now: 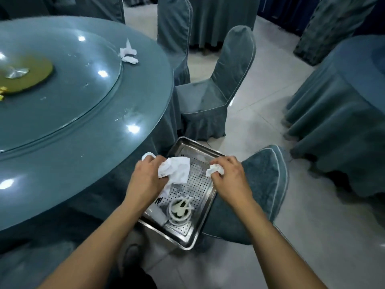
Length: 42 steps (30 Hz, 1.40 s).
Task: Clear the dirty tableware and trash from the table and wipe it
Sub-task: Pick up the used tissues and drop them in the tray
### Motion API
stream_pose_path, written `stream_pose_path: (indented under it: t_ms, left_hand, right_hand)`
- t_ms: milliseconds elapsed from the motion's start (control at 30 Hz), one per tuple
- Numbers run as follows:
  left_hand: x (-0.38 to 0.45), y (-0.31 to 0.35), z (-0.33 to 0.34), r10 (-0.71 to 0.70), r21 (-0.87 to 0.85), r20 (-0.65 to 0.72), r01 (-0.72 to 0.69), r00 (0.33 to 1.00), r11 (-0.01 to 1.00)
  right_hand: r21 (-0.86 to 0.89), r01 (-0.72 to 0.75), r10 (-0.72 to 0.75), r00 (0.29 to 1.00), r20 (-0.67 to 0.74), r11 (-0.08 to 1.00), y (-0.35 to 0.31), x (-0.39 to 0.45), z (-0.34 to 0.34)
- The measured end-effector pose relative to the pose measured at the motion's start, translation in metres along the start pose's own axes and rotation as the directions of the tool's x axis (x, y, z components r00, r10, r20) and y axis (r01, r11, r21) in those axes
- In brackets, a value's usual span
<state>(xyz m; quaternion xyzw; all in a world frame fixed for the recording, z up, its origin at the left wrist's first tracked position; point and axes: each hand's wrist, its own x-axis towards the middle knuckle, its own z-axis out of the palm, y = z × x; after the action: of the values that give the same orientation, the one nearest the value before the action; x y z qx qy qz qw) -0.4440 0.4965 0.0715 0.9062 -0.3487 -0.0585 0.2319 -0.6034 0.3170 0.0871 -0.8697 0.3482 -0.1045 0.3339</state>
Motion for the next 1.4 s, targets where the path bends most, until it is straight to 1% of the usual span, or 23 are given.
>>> stream_pose_path:
  t_ms: [67, 200, 367, 500, 633, 767, 933, 1067, 1200, 1300, 1400]
  left_hand:
    - [-0.017, 0.038, 0.016, -0.022, -0.006, -0.008, 0.022, 1.0, 1.0]
    - [-0.034, 0.102, 0.046, -0.017, -0.01, 0.016, 0.017, 1.0, 1.0]
    - [-0.02, 0.151, 0.077, -0.048, 0.024, 0.034, 0.047, 0.998, 0.999]
    - [0.005, 0.17, 0.112, -0.119, 0.039, 0.036, 0.118, 0.992, 0.992]
    - [0.043, 0.188, 0.15, -0.211, 0.004, 0.045, 0.211, 0.976, 0.977]
    - [0.086, 0.209, 0.178, -0.307, -0.032, 0.082, 0.31, 0.948, 0.95]
    - [0.131, 0.23, 0.196, -0.416, -0.01, 0.09, 0.418, 0.905, 0.908]
    - [0.161, 0.24, 0.208, -0.505, 0.01, 0.067, 0.505, 0.861, 0.863]
    - [0.201, 0.252, 0.223, -0.605, -0.024, 0.008, 0.605, 0.796, 0.796]
    - [0.231, 0.265, 0.233, -0.699, -0.047, -0.029, 0.698, 0.714, 0.715]
    - [0.256, 0.279, 0.245, -0.797, -0.101, -0.044, 0.791, 0.603, 0.604]
  right_hand:
    - [0.011, 0.007, -0.008, 0.999, 0.034, 1.0, 0.027, -0.012, -0.023]
    - [0.028, 0.022, -0.023, 0.998, 0.05, 0.999, 0.074, -0.021, -0.065]
    - [-0.008, 0.059, -0.059, 0.996, 0.069, 0.998, 0.118, 0.006, -0.102]
    - [-0.032, 0.11, -0.105, 0.988, 0.111, 0.993, 0.146, 0.048, -0.12]
    - [-0.089, 0.169, -0.149, 0.969, 0.198, 0.982, 0.17, 0.107, -0.133]
    - [-0.149, 0.197, -0.146, 0.944, 0.295, 0.969, 0.189, 0.166, -0.148]
    - [-0.147, 0.235, -0.172, 0.921, 0.35, 0.961, 0.211, 0.23, -0.158]
    - [-0.105, 0.34, -0.262, 0.858, 0.441, 0.935, 0.217, 0.279, -0.151]
    - [-0.029, 0.446, -0.368, 0.774, 0.516, 0.895, 0.219, 0.352, -0.147]
    - [0.004, 0.516, -0.428, 0.708, 0.561, 0.857, 0.22, 0.405, -0.145]
    - [0.048, 0.61, -0.502, 0.602, 0.622, 0.791, 0.222, 0.452, -0.142]
